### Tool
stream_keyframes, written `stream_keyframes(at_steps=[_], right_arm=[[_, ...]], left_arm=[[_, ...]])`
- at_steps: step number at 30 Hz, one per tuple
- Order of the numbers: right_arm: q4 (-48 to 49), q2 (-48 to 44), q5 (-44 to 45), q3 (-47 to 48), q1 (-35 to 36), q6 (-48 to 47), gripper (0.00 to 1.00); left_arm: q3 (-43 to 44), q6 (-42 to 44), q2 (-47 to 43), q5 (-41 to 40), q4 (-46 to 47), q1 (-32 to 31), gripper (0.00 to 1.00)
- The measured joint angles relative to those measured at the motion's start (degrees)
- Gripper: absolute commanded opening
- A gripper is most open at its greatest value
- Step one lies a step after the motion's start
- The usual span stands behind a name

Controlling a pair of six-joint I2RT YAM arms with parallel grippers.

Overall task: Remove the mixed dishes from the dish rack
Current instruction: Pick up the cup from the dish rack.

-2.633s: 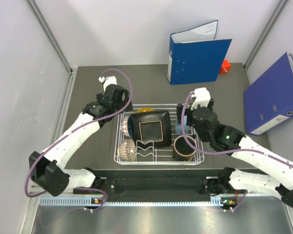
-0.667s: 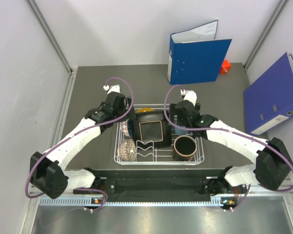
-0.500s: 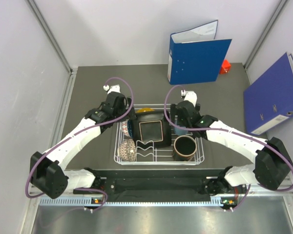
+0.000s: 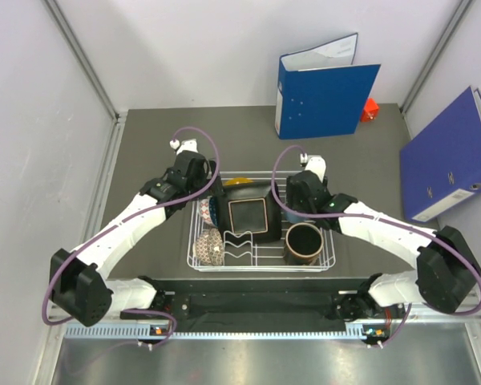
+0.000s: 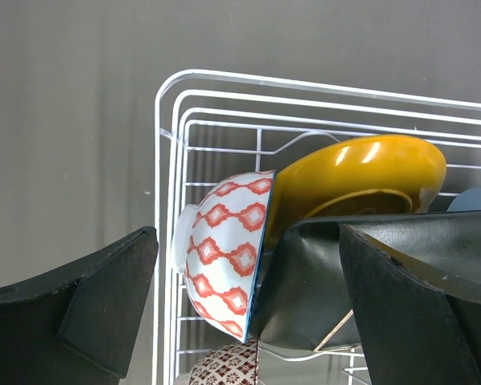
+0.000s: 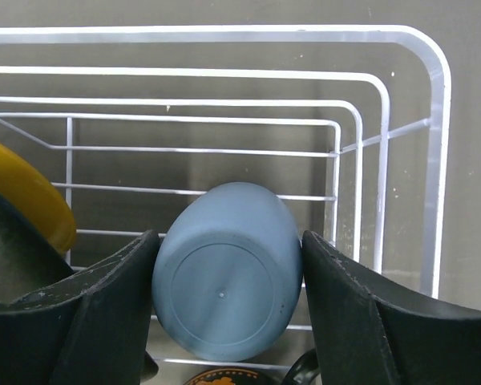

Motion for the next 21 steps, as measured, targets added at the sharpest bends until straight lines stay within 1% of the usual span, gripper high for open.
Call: stream_keyframes(at_steps=[1,2,6,10,13,16,18,21], right_arm=[[-0.17,-0.22,0.00,-0.02,0.00,0.07,0.11],[-0.33,-0.66,-0.02,-0.13,0.00,0.07,0.00],[-3.08,-4.04,0.00,0.31,0.00,-0.17,0.00],[-7.08,-8.39,0.00,5.97,0.42,-1.46,0.00],[-7.23,-11.87,0.02,11.17,0.76,-2.75,0.00],[-4.33,-16.74,-0.48,14.12,0.31,-3.78,0.00],[-2.05,-19.19,-4.48,14.78,-2.21,-3.32,0.00],[4.15,-19.61,-14.45,13.90,-9.09,-0.02,0.00]], left_arm=[[0.00,0.00,0.00,0.00,0.00,0.00,0.99],[0.00,-0.02,0.00,0.00,0.00,0.00,0.99],[0.00,-0.31,-0.02,-0.50,-0.13,0.00,0.99],[0.02,-0.83,-0.59,-2.40,-0.90,0.00,0.99],[0.07,-1.25,-2.40,-4.46,-0.96,0.00,0.99],[0.31,-2.62,-4.96,-6.71,-0.15,0.00,0.99],[0.26,-3.50,-7.15,-7.39,2.38,0.00,0.99],[-1.42,-4.59,-12.00,-4.28,9.84,0.13,0.99]])
